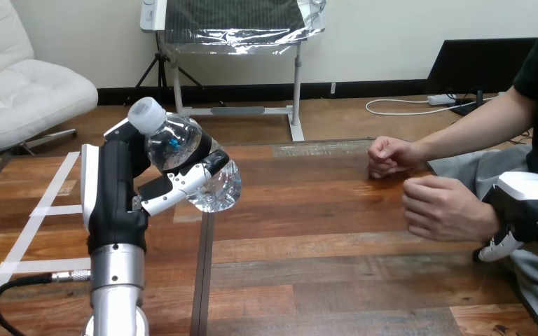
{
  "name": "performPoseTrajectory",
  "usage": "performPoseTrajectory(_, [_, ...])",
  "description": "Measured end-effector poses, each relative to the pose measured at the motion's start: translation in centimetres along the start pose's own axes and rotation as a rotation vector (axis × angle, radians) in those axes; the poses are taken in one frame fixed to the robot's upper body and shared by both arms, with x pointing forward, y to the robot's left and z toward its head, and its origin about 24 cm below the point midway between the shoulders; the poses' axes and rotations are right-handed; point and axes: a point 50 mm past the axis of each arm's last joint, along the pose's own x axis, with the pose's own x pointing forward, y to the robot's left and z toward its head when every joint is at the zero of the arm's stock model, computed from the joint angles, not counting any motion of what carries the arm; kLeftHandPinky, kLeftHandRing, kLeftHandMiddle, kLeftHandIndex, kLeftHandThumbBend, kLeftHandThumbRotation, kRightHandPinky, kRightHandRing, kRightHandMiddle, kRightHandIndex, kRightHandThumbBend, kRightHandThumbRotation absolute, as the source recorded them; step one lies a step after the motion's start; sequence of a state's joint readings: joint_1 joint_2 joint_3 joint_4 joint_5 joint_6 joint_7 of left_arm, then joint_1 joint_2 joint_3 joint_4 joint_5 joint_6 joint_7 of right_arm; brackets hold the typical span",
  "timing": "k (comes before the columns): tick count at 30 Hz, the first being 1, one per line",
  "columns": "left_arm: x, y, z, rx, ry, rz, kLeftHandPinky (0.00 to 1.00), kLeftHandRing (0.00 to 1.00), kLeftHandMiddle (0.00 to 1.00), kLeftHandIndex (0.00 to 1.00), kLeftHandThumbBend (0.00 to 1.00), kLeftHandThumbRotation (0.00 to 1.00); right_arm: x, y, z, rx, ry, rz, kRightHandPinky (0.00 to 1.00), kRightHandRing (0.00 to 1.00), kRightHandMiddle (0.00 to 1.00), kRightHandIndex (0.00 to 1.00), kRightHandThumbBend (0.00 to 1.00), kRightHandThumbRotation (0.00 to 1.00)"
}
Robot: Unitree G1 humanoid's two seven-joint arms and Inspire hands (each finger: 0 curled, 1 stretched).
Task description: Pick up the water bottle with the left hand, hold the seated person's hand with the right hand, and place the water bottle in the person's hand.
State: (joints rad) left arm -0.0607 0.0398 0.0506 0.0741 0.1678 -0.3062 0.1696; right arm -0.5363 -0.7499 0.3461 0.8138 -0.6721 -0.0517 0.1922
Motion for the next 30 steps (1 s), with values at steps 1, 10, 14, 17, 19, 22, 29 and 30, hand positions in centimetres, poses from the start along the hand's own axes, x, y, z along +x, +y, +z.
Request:
performPoseTrajectory(1, [0.0,0.0,0.0,0.000,0.001,0.000,0.39,0.42,0.46,0.50,0.62,0.00,0.0,-0.1,0.0,0.000,-0.001,-0.002,0.18,0.28,0.39,0.45,0.60,0.00])
performPoseTrajectory(10, [0.2,-0.2,0.0,0.000,0.007,-0.004,0.39,0.42,0.46,0.49,0.63,0.00,-0.1,-0.8,0.6,-0.003,-0.009,-0.011,0.17,0.27,0.39,0.45,0.61,0.00])
performPoseTrajectory(14, [0.3,-0.4,0.1,0.020,0.002,-0.013,0.38,0.41,0.45,0.49,0.64,0.00,-0.2,-1.2,1.0,-0.004,-0.020,-0.019,0.17,0.27,0.40,0.46,0.63,0.00])
performPoseTrajectory(17, [0.4,-0.5,0.2,0.039,-0.003,-0.020,0.38,0.41,0.45,0.49,0.65,0.00,-0.3,-1.6,1.3,-0.003,-0.032,-0.031,0.17,0.27,0.40,0.46,0.63,0.00])
performPoseTrajectory(19, [0.5,-0.7,0.3,0.041,-0.005,-0.025,0.38,0.41,0.45,0.49,0.65,0.00,-0.4,-1.8,1.4,-0.005,-0.042,-0.040,0.17,0.27,0.40,0.45,0.64,0.00])
performPoseTrajectory(22, [0.6,-0.9,0.4,0.038,-0.009,-0.031,0.38,0.40,0.44,0.49,0.65,0.00,-0.6,-2.2,1.6,-0.007,-0.051,-0.055,0.17,0.27,0.39,0.45,0.64,0.00])
performPoseTrajectory(29, [1.1,-1.5,0.9,0.029,-0.021,-0.053,0.37,0.40,0.44,0.48,0.63,0.00,-0.9,-3.2,2.1,0.004,-0.055,-0.082,0.16,0.25,0.38,0.45,0.63,0.00])
performPoseTrajectory(30, [1.2,-1.6,0.9,0.028,-0.023,-0.056,0.37,0.40,0.44,0.48,0.63,0.00,-1.0,-3.3,2.1,0.005,-0.055,-0.084,0.15,0.25,0.38,0.45,0.63,0.00])
